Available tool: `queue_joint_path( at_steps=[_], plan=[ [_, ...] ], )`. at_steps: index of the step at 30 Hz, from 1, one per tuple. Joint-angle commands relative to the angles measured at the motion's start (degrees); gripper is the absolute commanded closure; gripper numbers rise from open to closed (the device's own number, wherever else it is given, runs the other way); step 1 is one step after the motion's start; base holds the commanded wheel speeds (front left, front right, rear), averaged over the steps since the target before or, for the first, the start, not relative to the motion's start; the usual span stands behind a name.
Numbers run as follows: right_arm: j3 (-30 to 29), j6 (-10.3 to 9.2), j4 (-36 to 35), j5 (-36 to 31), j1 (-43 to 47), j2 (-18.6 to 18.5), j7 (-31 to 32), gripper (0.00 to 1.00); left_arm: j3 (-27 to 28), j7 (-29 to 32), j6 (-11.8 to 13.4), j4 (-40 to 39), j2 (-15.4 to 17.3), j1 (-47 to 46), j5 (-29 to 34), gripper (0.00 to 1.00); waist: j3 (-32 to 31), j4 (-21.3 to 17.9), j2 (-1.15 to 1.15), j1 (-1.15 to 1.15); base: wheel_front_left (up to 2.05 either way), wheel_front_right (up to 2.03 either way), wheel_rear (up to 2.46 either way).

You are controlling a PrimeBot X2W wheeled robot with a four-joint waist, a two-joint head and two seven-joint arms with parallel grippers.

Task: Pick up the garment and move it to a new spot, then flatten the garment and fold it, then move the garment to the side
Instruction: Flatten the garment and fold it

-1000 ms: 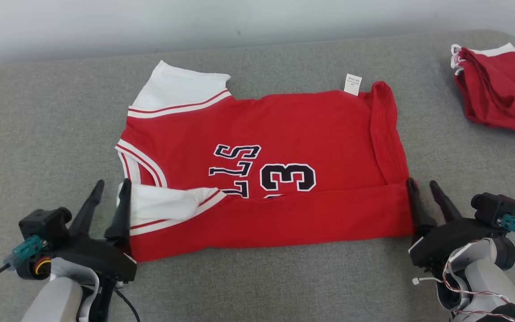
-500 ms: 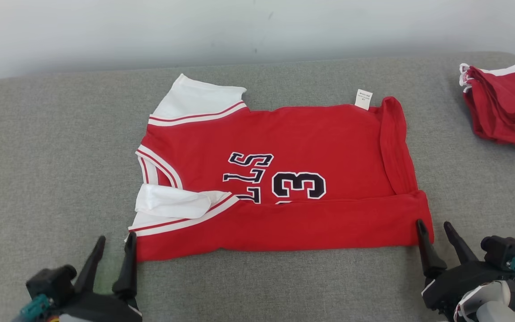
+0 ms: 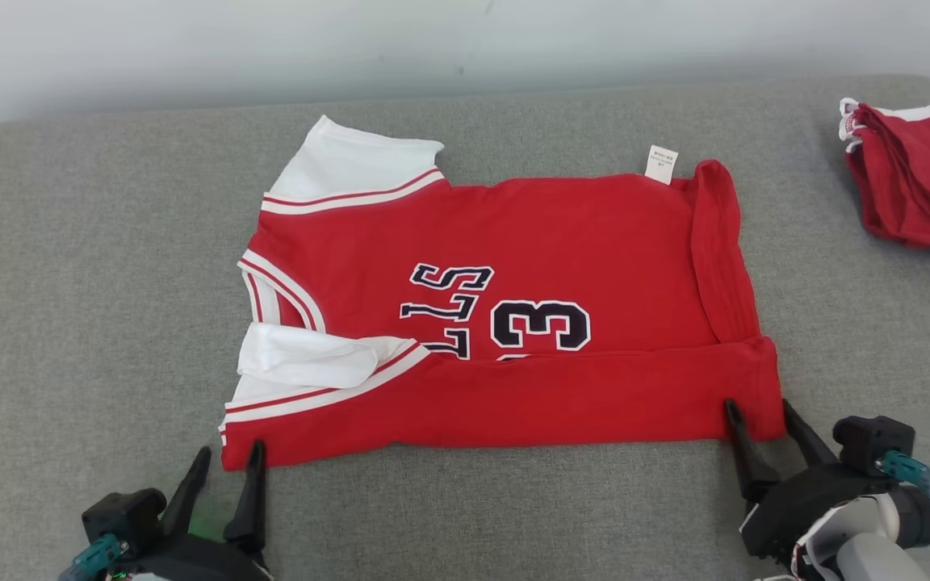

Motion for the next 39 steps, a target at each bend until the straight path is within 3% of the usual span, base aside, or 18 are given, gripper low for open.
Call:
queue_joint_path(
  at_steps=[1, 2, 3, 4, 18, 30, 34, 35, 36, 39],
  plan=[
    [0.14, -0.16, 0.26, -0.26, -0.42, 0.33, 0.2, 0.02, -0.23, -0.15, -0.23, 0.49, -0.34, -0.67, -0.78, 0.0, 0.28, -0.08, 0.0, 0.0, 0.0, 0.0, 0.0],
    [0.21, -0.16, 0.65, -0.34, -0.67, 0.63, 0.16, 0.65, -0.6, -0.15, -0.29, 1.19, -0.69, -0.92, -1.0, 0.0, 0.35, -0.02, 0.0, 0.0, 0.0, 0.0, 0.0],
    [0.24, -0.16, 1.01, -0.38, -0.88, 0.89, 0.06, 1.0, -0.86, -0.14, -0.34, 1.72, -0.76, -1.3, -0.83, 0.63, 0.39, 0.06, 0.0, 0.0, 0.0, 0.0, 0.0],
    [0.26, -0.16, 1.36, -0.42, -0.95, 1.01, -0.09, 1.0, -1.08, -0.13, -0.39, 2.14, -0.93, -1.63, -1.17, 1.0, 0.35, 0.21, 0.0, 0.0, 0.0, 0.0, 0.0],
    [-0.18, -0.16, 1.29, 2.14, 5.54, -0.22, -2.45, 1.0, -0.32, -0.16, -0.26, 0.35, -1.77, 4.66, -2.79, 1.0, -8.1, 2.84, 0.0, 0.0, 0.0, 0.0, 0.0],
    [-3.42, -0.16, -7.57, 1.87, 16.2, -1.93, 1.59, 1.0, 2.42, -0.17, 0.15, -5.6, -3.51, 16.37, -1.83, 1.0, -11.29, 4.71, 0.0, 0.0, 0.0, 0.0, 0.0],
    [-6.49, -0.16, -11.16, 0.71, 20.1, -0.77, 4.24, 1.0, 2.93, -0.17, 0.69, -6.66, -4.13, 18.2, -1.04, 1.0, -11.35, 5.02, 0.0, 0.0, 0.0, 0.0, 0.0],
    [-6.93, -0.16, -11.75, 0.39, 20.43, -0.48, 4.61, 0.63, 2.64, -0.17, 0.74, -6.78, -3.99, 18.19, -0.1, 0.54, -11.34, 5.05, 0.0, 0.0, 0.0, 0.0, 0.0],
    [-7.27, -0.16, -12.36, 0.0, 20.7, -0.22, 4.82, 0.0, 2.48, -0.17, 0.88, -7.07, -4.09, 18.03, 0.62, 0.0, -11.34, 5.08, 0.0, 0.0, 0.0, 0.0, 0.0],
    [-7.99, -0.16, -14.38, -1.37, 21.01, 0.82, 4.98, 0.0, 3.06, -0.17, 1.22, -8.28, -4.36, 17.41, 2.51, 0.0, -11.36, 5.04, 0.0, 0.0, 0.0, 0.0, 0.0]
  ],
)
